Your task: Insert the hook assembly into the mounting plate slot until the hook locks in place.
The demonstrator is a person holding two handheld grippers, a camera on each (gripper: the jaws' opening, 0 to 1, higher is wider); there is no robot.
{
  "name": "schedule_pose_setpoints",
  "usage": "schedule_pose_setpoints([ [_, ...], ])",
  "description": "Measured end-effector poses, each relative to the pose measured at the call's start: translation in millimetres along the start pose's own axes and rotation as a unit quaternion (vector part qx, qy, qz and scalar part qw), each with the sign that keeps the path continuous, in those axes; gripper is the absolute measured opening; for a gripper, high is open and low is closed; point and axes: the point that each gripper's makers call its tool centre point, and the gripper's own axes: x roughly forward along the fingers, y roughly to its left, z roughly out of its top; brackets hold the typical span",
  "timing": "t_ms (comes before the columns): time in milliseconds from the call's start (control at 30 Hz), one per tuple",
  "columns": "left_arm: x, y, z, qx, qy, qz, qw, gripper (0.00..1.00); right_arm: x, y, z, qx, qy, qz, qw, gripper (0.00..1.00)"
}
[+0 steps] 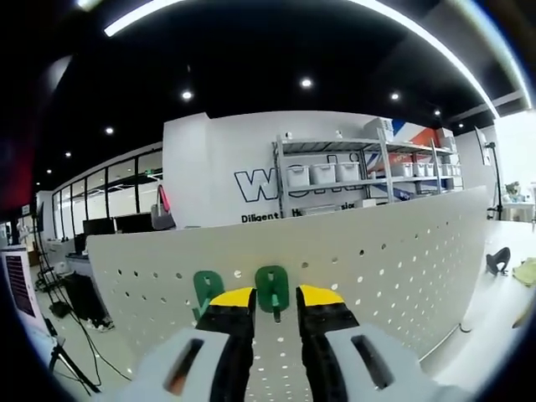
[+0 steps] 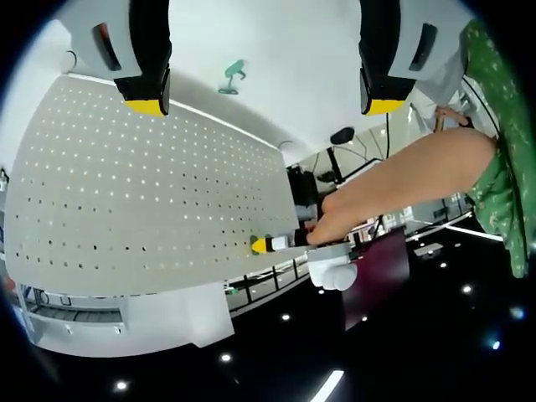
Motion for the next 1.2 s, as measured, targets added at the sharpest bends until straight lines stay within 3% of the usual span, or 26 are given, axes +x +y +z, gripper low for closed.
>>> schedule_pose_setpoints([
  [1200,-38.2,-7.2,-11.0,-0.038,0.002,-0.016,0.9991,0.3,2.9,14.3,7.5,-0.012,-0.005,0.01,0.9999,0.96],
])
